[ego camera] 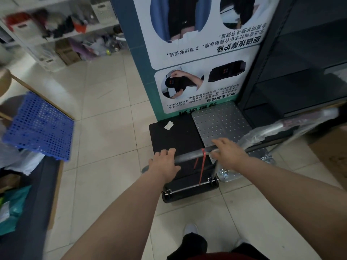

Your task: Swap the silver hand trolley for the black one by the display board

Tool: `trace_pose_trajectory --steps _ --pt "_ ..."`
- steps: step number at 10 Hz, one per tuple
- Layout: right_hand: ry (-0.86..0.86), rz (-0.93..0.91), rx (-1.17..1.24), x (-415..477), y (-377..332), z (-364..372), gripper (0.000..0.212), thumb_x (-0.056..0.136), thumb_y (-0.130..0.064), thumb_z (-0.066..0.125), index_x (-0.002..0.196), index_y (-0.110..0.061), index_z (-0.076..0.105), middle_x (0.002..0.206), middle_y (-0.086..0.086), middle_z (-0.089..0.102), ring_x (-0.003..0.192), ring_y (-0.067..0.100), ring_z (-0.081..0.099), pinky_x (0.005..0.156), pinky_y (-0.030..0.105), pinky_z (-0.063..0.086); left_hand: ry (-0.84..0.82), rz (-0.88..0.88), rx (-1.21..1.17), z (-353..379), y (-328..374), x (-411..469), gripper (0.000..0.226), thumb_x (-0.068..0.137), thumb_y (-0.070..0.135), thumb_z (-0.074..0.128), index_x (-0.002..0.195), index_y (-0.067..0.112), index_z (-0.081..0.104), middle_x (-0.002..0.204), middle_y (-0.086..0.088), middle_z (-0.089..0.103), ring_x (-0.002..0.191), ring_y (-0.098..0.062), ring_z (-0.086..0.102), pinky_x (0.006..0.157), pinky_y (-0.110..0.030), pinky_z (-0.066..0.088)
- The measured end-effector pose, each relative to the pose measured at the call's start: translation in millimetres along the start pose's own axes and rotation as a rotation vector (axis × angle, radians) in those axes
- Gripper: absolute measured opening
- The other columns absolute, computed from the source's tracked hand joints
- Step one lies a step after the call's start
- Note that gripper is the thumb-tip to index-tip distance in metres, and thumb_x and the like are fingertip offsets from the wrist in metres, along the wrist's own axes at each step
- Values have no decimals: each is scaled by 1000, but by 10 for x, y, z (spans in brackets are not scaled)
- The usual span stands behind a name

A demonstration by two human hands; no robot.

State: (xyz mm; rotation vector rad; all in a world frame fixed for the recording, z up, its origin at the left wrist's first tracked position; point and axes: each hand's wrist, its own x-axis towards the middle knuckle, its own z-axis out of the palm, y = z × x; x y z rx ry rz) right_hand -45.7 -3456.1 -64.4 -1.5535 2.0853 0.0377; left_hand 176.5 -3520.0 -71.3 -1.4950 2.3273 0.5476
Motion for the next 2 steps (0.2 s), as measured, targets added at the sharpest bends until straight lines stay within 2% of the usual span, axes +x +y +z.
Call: trace_pose_trajectory --steps 2 --pt "-26 -52 -60 -325 343 -226 45 98 -38 40 137 -17 44 138 8 44 124 27 47 104 46 42 43 -41 23 -286 485 -175 61 95 43 51 146 22 27 142 -11 40 130 -32 36 104 -48 38"
